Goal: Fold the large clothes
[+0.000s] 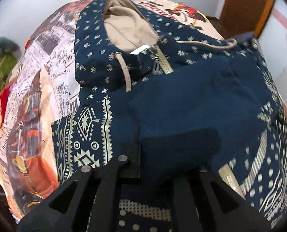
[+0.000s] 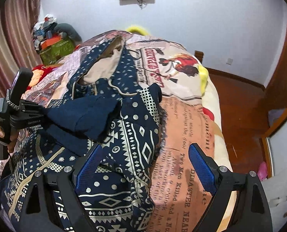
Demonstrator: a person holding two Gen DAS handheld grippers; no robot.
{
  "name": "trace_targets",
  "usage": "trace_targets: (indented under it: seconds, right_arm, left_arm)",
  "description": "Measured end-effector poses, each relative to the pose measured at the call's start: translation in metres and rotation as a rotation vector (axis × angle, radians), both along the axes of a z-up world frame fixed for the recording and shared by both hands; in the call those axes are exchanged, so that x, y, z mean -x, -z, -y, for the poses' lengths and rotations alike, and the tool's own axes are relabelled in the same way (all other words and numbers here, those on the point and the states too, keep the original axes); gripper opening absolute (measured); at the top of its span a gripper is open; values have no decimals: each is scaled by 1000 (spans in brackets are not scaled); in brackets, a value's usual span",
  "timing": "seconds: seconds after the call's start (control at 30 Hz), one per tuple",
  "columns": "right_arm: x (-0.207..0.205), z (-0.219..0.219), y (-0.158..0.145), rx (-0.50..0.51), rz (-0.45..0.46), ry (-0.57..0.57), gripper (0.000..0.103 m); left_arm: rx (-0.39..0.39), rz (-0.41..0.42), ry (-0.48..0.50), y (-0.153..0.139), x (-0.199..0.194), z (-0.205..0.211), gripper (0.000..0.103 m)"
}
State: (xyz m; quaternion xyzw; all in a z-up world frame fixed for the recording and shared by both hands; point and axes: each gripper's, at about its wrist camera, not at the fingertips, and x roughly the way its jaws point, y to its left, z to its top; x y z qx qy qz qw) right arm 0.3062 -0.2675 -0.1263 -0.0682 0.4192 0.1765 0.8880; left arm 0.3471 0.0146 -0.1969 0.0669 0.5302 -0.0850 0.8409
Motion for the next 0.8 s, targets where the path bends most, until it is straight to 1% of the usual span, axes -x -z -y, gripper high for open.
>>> trace_targets:
  seconds: [0.07,0.1,0.13,0.17,0.2,0.23,0.27,0.43,0.53,0.6,0.67,0.8]
  right_arm:
    - [1,-6,-1,11,8,-20,90]
    - [1,-8,-1,14,10,-28,90]
    - [2,-10,-1,15,10,-35,90]
    - [2,-11,-1,14,9,-41,90]
    - [2,-11,-1,12,7,-43,90]
    - [1,-12,-1,9,3,-47,90]
    - [1,-12,-1,5,-2,-51,90]
    - [2,-10,-1,1,-14,-63,90]
    - [4,-6,-1,-1,-22,-67,90]
    - [5,-3,0,-5,-29,-71,90]
    - [7,-1,2,-5,-34,-76,90]
    - [5,0,9,1,-56,-78,90]
  left_arm:
    - [-10,2,26,-8,7,3,17]
    - [-11,6,40,-14,11,5,20]
    - [-8,14,53,-20,14,7,28]
    - [-13,25,62,-27,18,9,39]
    - [-24,37,67,-33,21,12,45]
    - [-31,47,71,-37,23,14,55]
    - [-31,55,74,-42,23,17,60]
    - [-53,40,124,-51,24,34,60]
    - [-81,31,172,-49,36,39,61]
    - [-98,31,172,-46,45,36,61]
    - [-92,21,171,-43,46,36,61]
    - [-91,8,179,-35,35,51,61]
